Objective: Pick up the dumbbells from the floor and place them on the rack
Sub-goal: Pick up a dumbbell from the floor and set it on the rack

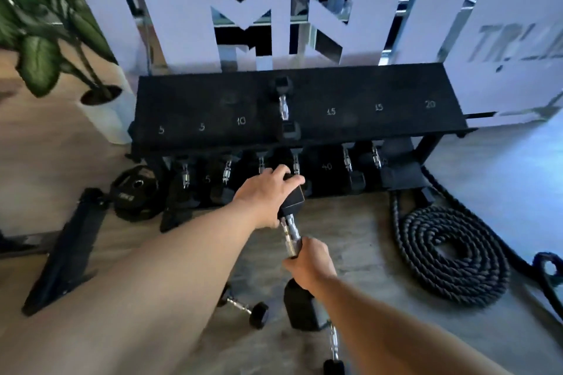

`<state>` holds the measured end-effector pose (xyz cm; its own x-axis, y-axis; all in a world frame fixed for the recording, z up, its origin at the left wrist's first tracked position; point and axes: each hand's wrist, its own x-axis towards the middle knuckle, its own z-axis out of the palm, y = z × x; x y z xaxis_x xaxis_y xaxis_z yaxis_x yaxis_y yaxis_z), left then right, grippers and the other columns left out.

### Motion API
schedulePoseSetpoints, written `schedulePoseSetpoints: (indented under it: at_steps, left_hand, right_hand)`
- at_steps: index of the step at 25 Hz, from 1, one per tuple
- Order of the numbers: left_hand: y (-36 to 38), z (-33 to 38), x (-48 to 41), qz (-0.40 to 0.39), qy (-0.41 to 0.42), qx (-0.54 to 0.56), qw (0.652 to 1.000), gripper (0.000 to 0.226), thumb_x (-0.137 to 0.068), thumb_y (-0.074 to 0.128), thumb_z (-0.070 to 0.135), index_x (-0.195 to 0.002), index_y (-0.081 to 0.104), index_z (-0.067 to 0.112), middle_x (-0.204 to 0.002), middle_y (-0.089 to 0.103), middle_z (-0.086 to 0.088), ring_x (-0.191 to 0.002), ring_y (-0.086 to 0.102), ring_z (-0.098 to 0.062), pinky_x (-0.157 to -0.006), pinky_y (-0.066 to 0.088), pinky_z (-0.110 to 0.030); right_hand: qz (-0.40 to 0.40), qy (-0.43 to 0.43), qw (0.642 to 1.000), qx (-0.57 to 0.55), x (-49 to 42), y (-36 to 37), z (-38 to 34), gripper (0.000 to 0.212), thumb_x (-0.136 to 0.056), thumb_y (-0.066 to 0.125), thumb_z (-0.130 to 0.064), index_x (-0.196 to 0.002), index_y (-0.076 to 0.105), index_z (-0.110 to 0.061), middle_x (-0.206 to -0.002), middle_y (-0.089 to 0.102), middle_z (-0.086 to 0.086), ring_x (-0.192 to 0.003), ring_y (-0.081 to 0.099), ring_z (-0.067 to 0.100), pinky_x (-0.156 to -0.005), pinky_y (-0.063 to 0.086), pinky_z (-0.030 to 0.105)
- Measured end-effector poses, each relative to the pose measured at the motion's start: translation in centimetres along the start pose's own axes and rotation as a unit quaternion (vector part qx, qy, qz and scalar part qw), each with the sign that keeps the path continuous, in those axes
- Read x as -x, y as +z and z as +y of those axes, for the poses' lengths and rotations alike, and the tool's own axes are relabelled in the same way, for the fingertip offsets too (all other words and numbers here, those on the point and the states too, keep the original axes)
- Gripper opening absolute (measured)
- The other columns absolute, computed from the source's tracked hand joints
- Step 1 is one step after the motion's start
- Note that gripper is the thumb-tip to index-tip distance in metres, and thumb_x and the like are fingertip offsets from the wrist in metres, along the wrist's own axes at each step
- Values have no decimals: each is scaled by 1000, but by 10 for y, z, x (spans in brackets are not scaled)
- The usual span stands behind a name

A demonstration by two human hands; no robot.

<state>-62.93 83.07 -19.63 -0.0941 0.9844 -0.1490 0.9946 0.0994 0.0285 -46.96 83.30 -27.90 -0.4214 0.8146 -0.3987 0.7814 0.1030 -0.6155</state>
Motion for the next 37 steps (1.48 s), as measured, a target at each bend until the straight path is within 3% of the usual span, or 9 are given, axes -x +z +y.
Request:
schedulePoseSetpoints:
  at_steps: [4, 8, 13, 22, 30, 37]
  left_hand:
    - [-48, 1, -72, 10, 11, -25, 1000, 106, -67, 92, 26, -152, 29, 34, -149, 34, -2, -125, 47, -27, -79, 56, -40]
    - [-75, -1, -143, 16, 15, -27, 999, 107, -65, 93, 29, -150, 29, 35, -147, 34, -1, -125, 48, -27, -78, 58, -41]
    - [-98, -20, -232, 24, 47, -53, 997, 109, -65, 94, 31, -151, 28, 35, -147, 33, -1, -126, 48, -27, -79, 58, -40]
    - [-145, -75, -405, 13, 112, -95, 989, 106, -67, 93, 35, -150, 28, 35, -146, 36, -3, -125, 50, -27, -80, 56, -42]
    - [-175, -89, -457, 37, 129, -88, 987, 106, -67, 93, 35, -152, 30, 33, -147, 39, -5, -124, 52, -31, -84, 55, -41]
    - [-168, -90, -506, 30, 161, -98, 982, 105, -69, 91, 37, -152, 27, 36, -147, 36, -3, -125, 50, -28, -77, 49, -37]
  right_hand:
    - [25, -6, 1000, -1, -49, -61, -22, 16, -84, 72, -15, -97, 64, -13, -70, 48, -10, -56, 45, 0, -40, 29, 10]
    - [29, -4, 1000, 0, -103, -116, -36, 21, -83, 77, -17, -91, 57, -16, -74, 49, -7, -66, 50, 14, -58, 39, 23]
    - [48, 19, 998, -26, -176, -152, -51, 36, -84, 79, -18, -74, 45, -25, -76, 50, -9, -64, 50, 8, -52, 35, 21]
    - [89, 66, 991, -79, -328, -202, -104, 25, -84, 80, -21, -93, 57, -18, -83, 57, -3, -62, 51, 6, -46, 35, 22]
    - [110, 60, 989, -83, -378, -237, -124, 26, -84, 80, -23, -99, 61, -14, -82, 55, -3, -63, 54, 10, -46, 38, 24]
    - [103, 86, 984, -113, -421, -242, -115, 24, -83, 80, -20, -96, 59, -16, -82, 55, -4, -62, 54, 9, -47, 38, 23]
